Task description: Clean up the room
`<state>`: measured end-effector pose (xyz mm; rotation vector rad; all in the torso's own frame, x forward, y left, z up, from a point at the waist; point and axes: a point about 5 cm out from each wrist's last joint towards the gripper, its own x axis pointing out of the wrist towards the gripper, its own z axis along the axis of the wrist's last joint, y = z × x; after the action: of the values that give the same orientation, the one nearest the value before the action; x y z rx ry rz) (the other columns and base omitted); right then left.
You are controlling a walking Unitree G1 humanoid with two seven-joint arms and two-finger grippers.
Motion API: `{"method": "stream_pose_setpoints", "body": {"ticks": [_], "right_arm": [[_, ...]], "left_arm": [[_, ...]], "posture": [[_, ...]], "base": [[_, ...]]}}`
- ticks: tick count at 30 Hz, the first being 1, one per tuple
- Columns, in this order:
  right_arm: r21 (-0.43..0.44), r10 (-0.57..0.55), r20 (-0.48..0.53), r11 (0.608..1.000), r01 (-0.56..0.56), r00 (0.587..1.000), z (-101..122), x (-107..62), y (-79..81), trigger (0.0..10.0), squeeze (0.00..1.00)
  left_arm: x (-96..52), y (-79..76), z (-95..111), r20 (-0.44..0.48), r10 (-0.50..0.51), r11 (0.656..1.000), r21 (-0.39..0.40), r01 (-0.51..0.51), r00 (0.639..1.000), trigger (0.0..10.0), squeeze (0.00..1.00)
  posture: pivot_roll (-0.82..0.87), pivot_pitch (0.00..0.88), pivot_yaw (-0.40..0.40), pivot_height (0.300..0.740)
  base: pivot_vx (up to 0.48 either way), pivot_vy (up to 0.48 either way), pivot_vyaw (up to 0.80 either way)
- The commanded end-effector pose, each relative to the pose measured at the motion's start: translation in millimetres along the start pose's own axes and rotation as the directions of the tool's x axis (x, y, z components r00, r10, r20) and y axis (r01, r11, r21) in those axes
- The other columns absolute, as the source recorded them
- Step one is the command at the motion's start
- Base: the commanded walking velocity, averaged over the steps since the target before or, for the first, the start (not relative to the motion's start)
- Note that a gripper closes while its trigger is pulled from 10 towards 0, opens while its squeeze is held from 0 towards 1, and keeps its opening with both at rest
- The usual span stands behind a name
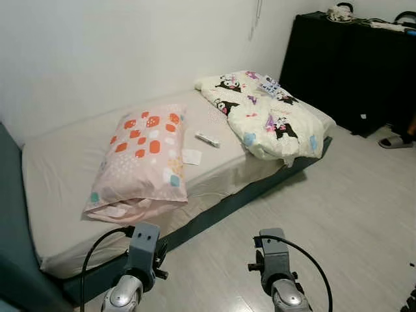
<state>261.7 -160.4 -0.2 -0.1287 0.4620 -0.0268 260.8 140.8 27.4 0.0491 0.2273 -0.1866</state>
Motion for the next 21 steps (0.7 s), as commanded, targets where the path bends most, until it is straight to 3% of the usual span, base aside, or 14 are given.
{"method": "stream_pose_setpoints", "body": {"ticks": [1,5,21], "right_arm": [[0.002,0.003,0.005,1.0,-0.003,1.0,-1.2,-1.2,0.4,10.0,0.0],[0.005,0.003,0.008,1.0,-0.003,1.0,-0.3,-0.9,0.3,10.0,0.0],[0.005,0.013,0.02,1.0,-0.013,1.0,2.4,0.1,0.9,10.0,0.0]], "left_arm": [[-1.3,-1.9,-1.7,-0.006,-0.006,1.0,-0.012,0.006,1.0,10.0,0.0],[-1.3,-1.5,-0.8,0.001,-0.004,1.0,-0.013,0.004,1.0,10.0,0.0],[-1.0,0.2,2.2,0.022,0.0,1.0,-0.027,0.001,1.0,10.0,0.0]], "posture": [[-0.02,0.062,0.005,0.74],[-0.02,0.058,0.005,0.74],[-0.03,0.042,0.001,0.74]], "base": [[0.0,0.0,0.0],[0.0,0.0,0.0],[0.266,0.0,0.0]]}}
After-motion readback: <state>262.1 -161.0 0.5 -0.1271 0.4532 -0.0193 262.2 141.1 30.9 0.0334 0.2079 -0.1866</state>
